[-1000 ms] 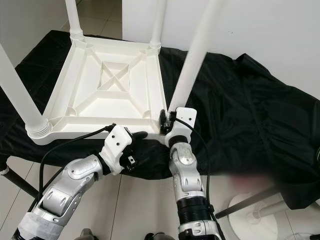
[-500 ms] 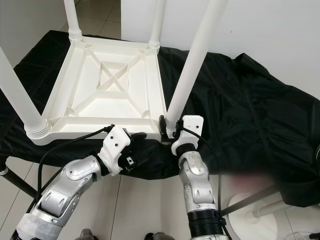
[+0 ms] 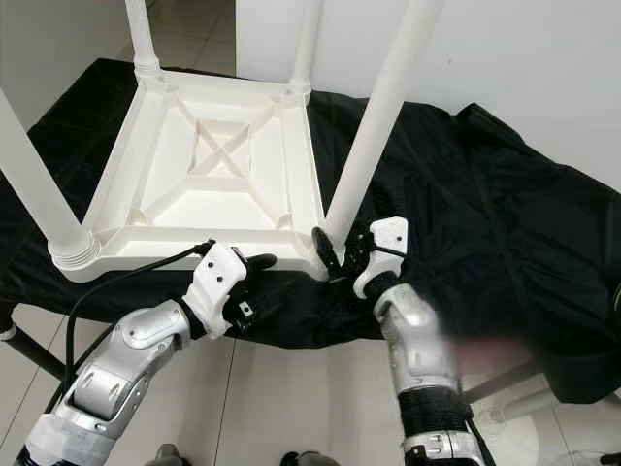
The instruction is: Building children table
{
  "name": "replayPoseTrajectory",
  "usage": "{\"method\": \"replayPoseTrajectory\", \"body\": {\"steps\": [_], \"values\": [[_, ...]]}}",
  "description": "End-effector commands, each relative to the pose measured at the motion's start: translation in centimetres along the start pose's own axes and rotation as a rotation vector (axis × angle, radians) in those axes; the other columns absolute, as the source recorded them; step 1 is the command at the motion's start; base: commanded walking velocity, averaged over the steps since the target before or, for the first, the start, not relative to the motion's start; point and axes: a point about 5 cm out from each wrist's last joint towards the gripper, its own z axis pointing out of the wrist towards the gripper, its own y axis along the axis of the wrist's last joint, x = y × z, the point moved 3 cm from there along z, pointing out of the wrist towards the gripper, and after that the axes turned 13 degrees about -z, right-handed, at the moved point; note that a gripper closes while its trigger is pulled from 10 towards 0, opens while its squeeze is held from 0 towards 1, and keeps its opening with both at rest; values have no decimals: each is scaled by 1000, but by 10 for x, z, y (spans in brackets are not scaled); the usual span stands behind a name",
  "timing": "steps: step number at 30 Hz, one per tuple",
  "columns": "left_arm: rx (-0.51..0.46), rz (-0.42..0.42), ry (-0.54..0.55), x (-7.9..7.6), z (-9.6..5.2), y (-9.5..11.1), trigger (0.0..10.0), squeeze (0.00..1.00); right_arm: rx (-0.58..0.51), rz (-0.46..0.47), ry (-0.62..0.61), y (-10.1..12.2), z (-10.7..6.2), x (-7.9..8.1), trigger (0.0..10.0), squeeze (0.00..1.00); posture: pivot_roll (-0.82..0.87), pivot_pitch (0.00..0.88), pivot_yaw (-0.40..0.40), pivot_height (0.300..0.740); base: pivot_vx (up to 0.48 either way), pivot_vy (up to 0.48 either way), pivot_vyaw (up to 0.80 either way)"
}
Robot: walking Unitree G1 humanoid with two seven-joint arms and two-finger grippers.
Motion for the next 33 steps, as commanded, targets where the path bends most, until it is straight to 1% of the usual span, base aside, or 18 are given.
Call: {"method": "replayPoseTrajectory", "body": {"steps": [1, 2, 3, 4, 6, 8, 10, 11, 12, 13, 14, 16, 17, 22, 27, 28, 31, 33], "values": [[5, 1, 9, -1, 0, -3, 10000, 0, 2, 0, 34, -3, -1, -2, 10000, 0, 75, 85, -125, 740, 0, 0, 0], [2, 1, 2, -2, 1, -2, 10000, 0, 6, -11, 106, -4, 2, -1, 10000, 0, 72, 79, -120, 740, 0, 0, 0], [1, 0, -1, -2, 2, -2, 10000, 0, 7, -13, 128, -4, 4, -1, 10000, 0, 72, 79, -120, 740, 0, 0, 0], [1, 0, -1, -2, 2, -2, 10000, 0, 7, -13, 128, -4, 4, -1, 10000, 0, 72, 79, -120, 740, 0, 0, 0], [3, 3, -9, -3, 4, -2, 10000, 0, 11, -27, 179, -4, 8, 1, 10000, 0, 72, 75, -117, 740, 0, 0, 0], [3, 3, -9, -3, 4, -2, 10000, 0, 11, -27, 179, -4, 8, 1, 10000, 0, 72, 75, -117, 740, 0, 0, 0], [4, 7, -16, -4, 5, -2, 10000, 0, 26, -71, 241, -6, 13, 3, 10000, 0, 70, 65, -114, 740, 0, 0, 0], [4, 7, -16, -4, 5, -2, 10000, 0, 26, -71, 241, -6, 13, 3, 10000, 0, 70, 65, -114, 740, 0, 0, 0], [4, 9, -18, -4, 5, -2, 10000, 0, 30, -96, 266, -7, 15, 3, 9333, 0, 70, 65, -114, 740, 0, 0, 0], [4, 9, -18, -4, 5, -2, 10000, 0, 30, -96, 266, -7, 15, 3, 9333, 0, 70, 65, -114, 740, 0, 0, 0], [4, 12, -22, -4, 6, -2, 10000, 0, 33, -112, 284, -7, 18, 1, 1373, 0, 70, 59, -113, 740, 0, 0, 0], [4, 12, -22, -4, 6, -2, 10000, 0, 33, -112, 284, -7, 18, 1, 1373, 0, 70, 59, -113, 740, 0, 0, 0], [4, 14, -24, -4, 7, -2, 10000, 0, 34, -119, 290, -7, 20, -1, 0, 0, 69, 55, -113, 740, 0, 0, 0], [4, 17, -26, -4, 7, -2, 10000, 0, 34, -116, 297, -8, 21, -5, 0, 0, 70, 54, -114, 740, 0, 0, 0], [6, 16, -31, -6, 7, -3, 10000, 0, 46, -117, 305, -12, 15, -6, 0, 0, 67, 53, -115, 740, 0, 0, 0], [7, 15, -33, -6, 7, -3, 10000, 0, 43, -110, 304, -12, 14, -4, 10000, 0, 66, 53, -115, 740, 0, 0, 0], [8, 15, -35, -7, 7, -3, 10000, 0, 42, -112, 287, -12, 14, -1, 10000, 0, 66, 54, -115, 740, 0, 0, 0], [9, 15, -36, -7, 6, -4, 10000, 0, 50, -107, 254, -12, 15, -1, 10000, 0, 64, 53, -116, 740, 0, 0, 0]]}}
